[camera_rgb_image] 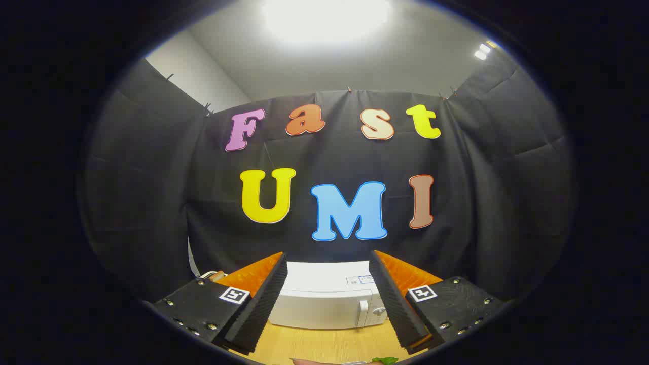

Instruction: Open the microwave, put the food inside, and close the microwave door.

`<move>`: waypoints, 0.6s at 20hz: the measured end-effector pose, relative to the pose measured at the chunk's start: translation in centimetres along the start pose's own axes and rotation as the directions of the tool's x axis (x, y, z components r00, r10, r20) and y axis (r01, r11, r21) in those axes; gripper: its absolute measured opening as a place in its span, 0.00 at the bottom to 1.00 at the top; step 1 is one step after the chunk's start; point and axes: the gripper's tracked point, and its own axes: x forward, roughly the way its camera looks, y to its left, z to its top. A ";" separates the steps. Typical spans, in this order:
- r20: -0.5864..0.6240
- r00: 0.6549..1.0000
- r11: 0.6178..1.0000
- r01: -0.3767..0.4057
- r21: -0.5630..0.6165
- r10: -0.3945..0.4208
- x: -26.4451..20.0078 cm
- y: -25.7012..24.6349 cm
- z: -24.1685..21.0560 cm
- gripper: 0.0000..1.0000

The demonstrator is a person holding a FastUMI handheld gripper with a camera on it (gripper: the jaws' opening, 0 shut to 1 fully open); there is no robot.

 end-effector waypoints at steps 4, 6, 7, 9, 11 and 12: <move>0.010 1.000 1.000 0.010 0.000 -0.010 0.0 -0.1 0.0 0.98; 0.011 1.000 1.000 0.011 -0.011 -0.010 0.1 -0.2 -0.2 0.98; 0.011 1.000 1.000 0.011 -0.012 -0.011 0.2 -0.2 -0.1 0.98; 0.011 1.000 1.000 0.011 -0.005 -0.011 0.3 -0.6 -0.1 0.98; 0.009 1.000 1.000 0.008 0.002 -0.008 0.5 -0.7 -0.3 0.98; 0.009 1.000 1.000 0.010 -0.001 -0.010 0.7 -0.8 -0.4 0.98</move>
